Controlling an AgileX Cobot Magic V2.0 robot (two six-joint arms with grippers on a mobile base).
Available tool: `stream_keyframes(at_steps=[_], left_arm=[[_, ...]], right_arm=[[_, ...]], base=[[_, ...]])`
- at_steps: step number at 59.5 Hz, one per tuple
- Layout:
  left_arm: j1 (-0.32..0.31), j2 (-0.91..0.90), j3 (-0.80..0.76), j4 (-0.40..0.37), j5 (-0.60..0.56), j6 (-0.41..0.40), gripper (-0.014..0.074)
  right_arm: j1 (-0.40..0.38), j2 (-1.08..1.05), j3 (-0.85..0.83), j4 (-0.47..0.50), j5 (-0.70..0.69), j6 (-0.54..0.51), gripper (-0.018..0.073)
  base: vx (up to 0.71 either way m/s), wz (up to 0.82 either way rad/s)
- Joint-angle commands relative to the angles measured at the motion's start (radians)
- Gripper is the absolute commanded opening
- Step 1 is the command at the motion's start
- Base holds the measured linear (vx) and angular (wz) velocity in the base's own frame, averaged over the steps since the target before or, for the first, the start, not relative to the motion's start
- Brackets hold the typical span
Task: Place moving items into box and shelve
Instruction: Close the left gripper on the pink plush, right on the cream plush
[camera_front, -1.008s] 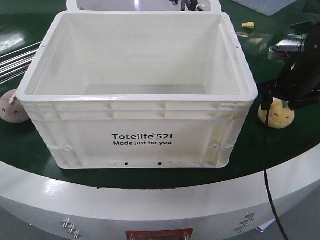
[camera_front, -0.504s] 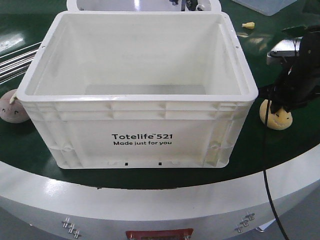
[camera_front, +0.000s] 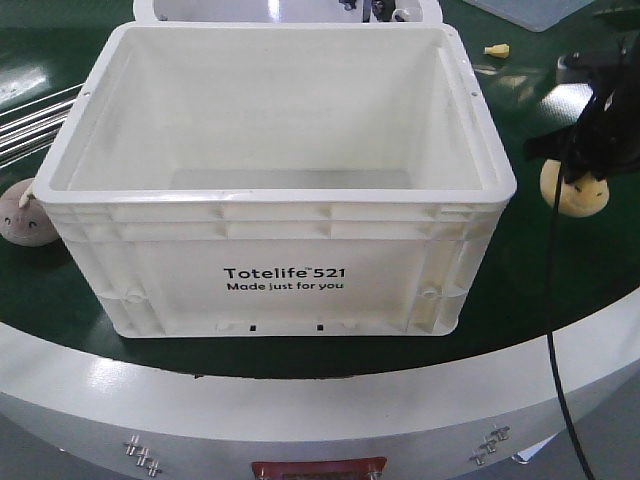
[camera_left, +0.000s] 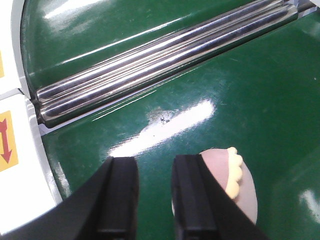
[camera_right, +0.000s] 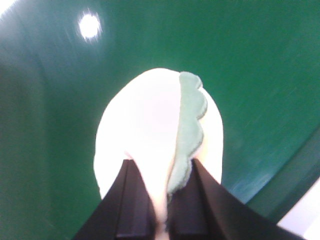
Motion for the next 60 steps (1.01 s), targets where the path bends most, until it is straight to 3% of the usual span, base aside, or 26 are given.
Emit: stream_keyframes(at_steps=[1, 16, 24, 39, 60], left_arm=[[-0.002, -0.026, -0.036, 0.011, -0.057, -0.005, 0.0317], [-0.002, -0.005, -0.036, 0.0, -0.063, -0.005, 0.0317], [-0.003, 0.006, -0.036, -0.078, -0.058, 0.005, 0.0293], [-0.003, 0.046, -0.036, -0.19, 0.02, 0.145, 0.0226], [-0.003, 0.095, -0.036, -0.198, 0.043, 0.265, 0.0287]], right_arm=[[-0.004, -0.087, -0.068, -0.025, -0.031, -0.003, -0.0016], [-0.004, -0.164, -0.164, -0.02, -0.031, -0.011, -0.0016], [-0.004, -0.177, -0.18, -0.023, -0.03, -0.012, -0.0016], [-0.004, -0.179, -0.18, -0.027, -0.032, -0.016, -0.0016], [-0.004, -0.179, -0.18, -0.029, -0.037, -0.016, -0.0016]], base=[[0.0, 0.0], [0.0, 0.0], [0.0, 0.0], [0.0, 0.0], [0.0, 0.0]])
